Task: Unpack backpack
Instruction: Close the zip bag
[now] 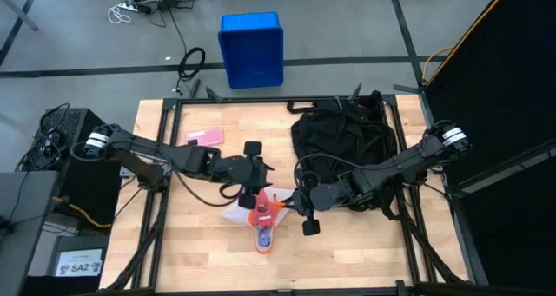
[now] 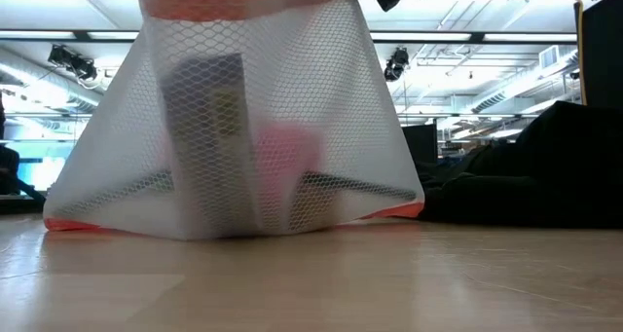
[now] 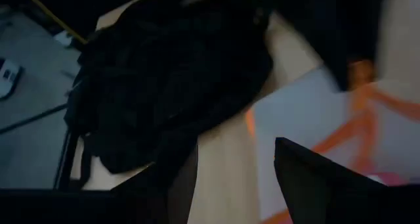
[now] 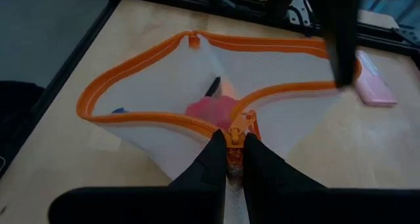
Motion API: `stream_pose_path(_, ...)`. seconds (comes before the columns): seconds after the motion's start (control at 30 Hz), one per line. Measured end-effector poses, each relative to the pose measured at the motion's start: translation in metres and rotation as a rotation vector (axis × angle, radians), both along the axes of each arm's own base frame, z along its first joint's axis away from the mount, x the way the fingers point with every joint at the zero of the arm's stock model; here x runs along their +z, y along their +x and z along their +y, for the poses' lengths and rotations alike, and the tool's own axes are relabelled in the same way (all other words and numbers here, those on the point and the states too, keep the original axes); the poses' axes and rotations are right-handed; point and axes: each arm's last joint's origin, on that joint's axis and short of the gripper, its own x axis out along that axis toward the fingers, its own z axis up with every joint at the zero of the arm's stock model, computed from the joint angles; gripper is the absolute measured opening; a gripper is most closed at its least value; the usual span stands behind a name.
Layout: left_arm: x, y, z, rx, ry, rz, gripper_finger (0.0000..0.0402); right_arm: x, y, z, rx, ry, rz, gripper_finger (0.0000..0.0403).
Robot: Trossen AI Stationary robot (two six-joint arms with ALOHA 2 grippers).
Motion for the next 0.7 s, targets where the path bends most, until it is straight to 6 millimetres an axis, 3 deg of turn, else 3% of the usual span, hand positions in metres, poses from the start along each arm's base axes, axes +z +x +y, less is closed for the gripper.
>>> stream_pose_path(0.3, -0.037, 0.017, 0.008, -0.076, -0.094, 0.197, 0.0173, 0.0, 0.0, 0.0, 0.001, -0.003, -0.002, 0.0002)
stream_pose_path(0.5, -0.037, 0.015, -0.003, -0.17, -0.256, 0.217, 0.0173, 0.0, 0.001, -0.003, -0.041, -0.01, -0.009, 0.0002)
stream_pose_path(0.7, -0.035, 0.016, -0.009, -0.194, -0.266, 0.192, 0.0173, 0.001, 0.001, -0.004, -0.061, -0.012, -0.014, 0.0002)
